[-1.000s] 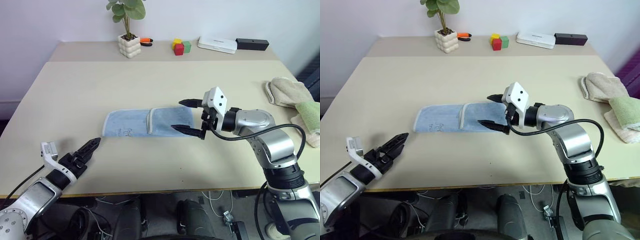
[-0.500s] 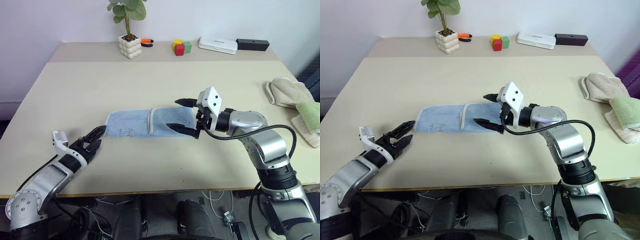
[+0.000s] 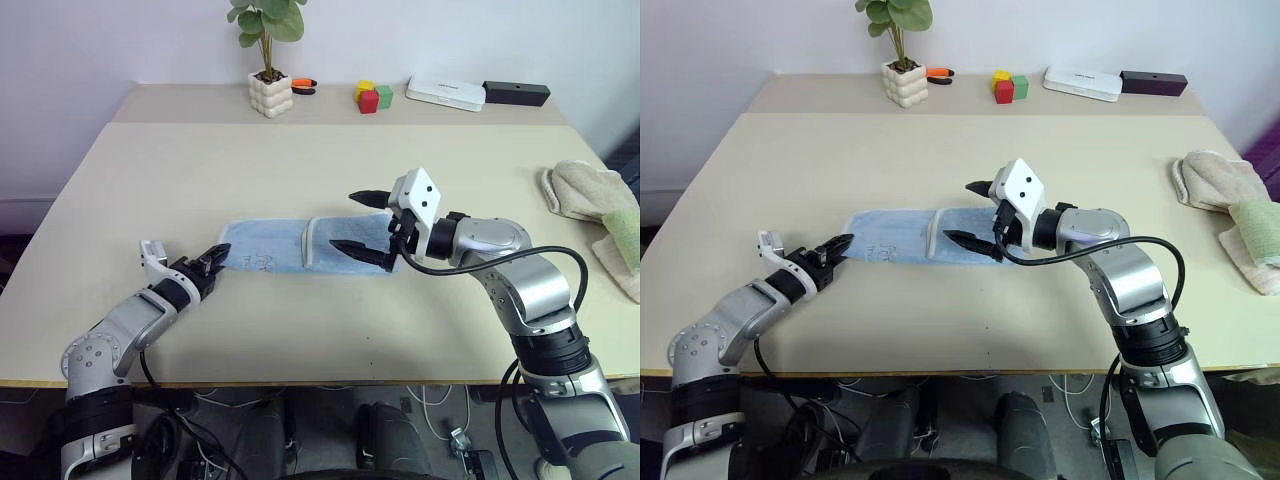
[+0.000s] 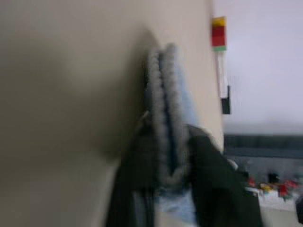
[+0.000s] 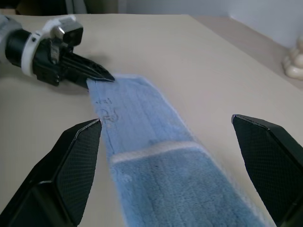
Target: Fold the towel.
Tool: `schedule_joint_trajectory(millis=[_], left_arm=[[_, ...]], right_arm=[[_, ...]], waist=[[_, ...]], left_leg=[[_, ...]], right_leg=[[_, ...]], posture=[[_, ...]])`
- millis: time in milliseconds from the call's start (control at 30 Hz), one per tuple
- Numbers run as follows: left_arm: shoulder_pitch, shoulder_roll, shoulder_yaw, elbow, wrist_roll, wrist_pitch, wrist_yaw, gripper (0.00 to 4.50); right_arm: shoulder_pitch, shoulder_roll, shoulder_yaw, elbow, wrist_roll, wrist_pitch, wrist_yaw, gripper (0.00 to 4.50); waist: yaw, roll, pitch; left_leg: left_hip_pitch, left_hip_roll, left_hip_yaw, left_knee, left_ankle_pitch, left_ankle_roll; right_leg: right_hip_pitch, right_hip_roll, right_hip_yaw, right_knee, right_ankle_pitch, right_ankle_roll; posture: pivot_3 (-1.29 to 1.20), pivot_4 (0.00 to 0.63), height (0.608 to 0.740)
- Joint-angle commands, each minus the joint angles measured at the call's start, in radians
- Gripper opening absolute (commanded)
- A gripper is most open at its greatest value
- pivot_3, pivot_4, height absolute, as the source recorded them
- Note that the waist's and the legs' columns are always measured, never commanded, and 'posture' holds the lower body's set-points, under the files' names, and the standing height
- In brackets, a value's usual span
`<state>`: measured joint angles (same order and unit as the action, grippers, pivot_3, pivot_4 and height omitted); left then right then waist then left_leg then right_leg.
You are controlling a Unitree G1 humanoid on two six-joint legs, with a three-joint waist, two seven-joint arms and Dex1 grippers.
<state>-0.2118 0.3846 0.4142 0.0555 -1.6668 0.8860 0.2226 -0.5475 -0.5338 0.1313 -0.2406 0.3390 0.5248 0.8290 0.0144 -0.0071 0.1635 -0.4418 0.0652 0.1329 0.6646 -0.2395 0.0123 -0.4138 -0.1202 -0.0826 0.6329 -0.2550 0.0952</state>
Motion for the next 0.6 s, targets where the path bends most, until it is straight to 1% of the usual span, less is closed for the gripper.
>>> schedule_joint_trajectory(millis=[33,100,200,267,400,500,600], left_arm=[[-0.006,0.004,0.000,0.023,0.003,0.023,-0.027,0.03],[-0.022,0.018,0.002,0.015,0.011,0.029,-0.054,0.03],[-0.095,0.049,-0.035,-0.064,0.049,0.050,-0.138,0.03],[-0.144,0.053,-0.064,-0.094,0.082,0.054,-0.167,0.03],[-0.272,0.024,-0.149,-0.111,0.181,0.042,-0.236,0.03],[-0.362,-0.019,-0.212,-0.076,0.244,0.046,-0.316,0.03],[-0.436,-0.040,-0.339,-0.018,0.393,0.052,-0.461,0.03]], right_arm=[[-0.006,-0.022,-0.028,-0.029,-0.003,-0.013,0.000,4.50],[0.001,-0.038,-0.040,-0.021,-0.004,-0.019,0.006,4.50],[0.042,-0.120,-0.103,0.011,0.008,-0.032,0.051,4.50],[0.064,-0.158,-0.127,0.023,0.014,-0.042,0.074,4.50],[0.100,-0.210,-0.164,0.055,0.012,-0.049,0.100,4.50],[0.114,-0.229,-0.175,0.060,0.005,-0.052,0.105,4.50],[0.127,-0.249,-0.198,0.065,-0.001,-0.062,0.103,4.50]], waist=[[-0.001,0.000,0.000],[0.000,0.000,0.000],[0.004,-0.002,0.001],[0.001,-0.005,0.003],[-0.003,-0.006,0.003],[-0.007,-0.005,0.004],[-0.005,-0.005,0.004]], left_leg=[[0.000,0.000,0.000,0.000,0.000,0.000],[0.000,0.000,0.000,0.000,0.000,0.000],[-0.001,0.000,-0.001,0.000,0.000,0.000],[-0.003,-0.001,-0.001,0.000,0.000,0.000],[-0.003,-0.001,0.000,0.000,0.000,0.001],[-0.002,0.000,0.001,-0.001,0.000,0.000],[-0.002,0.000,0.001,-0.002,0.001,-0.002]], right_leg=[[0.000,0.000,0.000,0.000,0.000,0.000],[0.000,0.000,0.000,0.000,0.000,0.000],[0.000,0.000,-0.002,-0.001,0.000,0.000],[0.000,0.000,-0.003,-0.003,0.000,0.000],[0.000,0.000,-0.003,-0.004,0.000,0.000],[0.000,0.002,-0.003,-0.004,0.002,0.003],[0.000,0.003,-0.003,-0.003,0.002,0.004]], posture=[[0.00,0.150,0.735],[0.00,0.150,0.735],[0.00,0.150,0.735],[0.00,0.150,0.735],[0.00,0.150,0.735],[0.00,0.150,0.735],[0.00,0.150,0.735]])
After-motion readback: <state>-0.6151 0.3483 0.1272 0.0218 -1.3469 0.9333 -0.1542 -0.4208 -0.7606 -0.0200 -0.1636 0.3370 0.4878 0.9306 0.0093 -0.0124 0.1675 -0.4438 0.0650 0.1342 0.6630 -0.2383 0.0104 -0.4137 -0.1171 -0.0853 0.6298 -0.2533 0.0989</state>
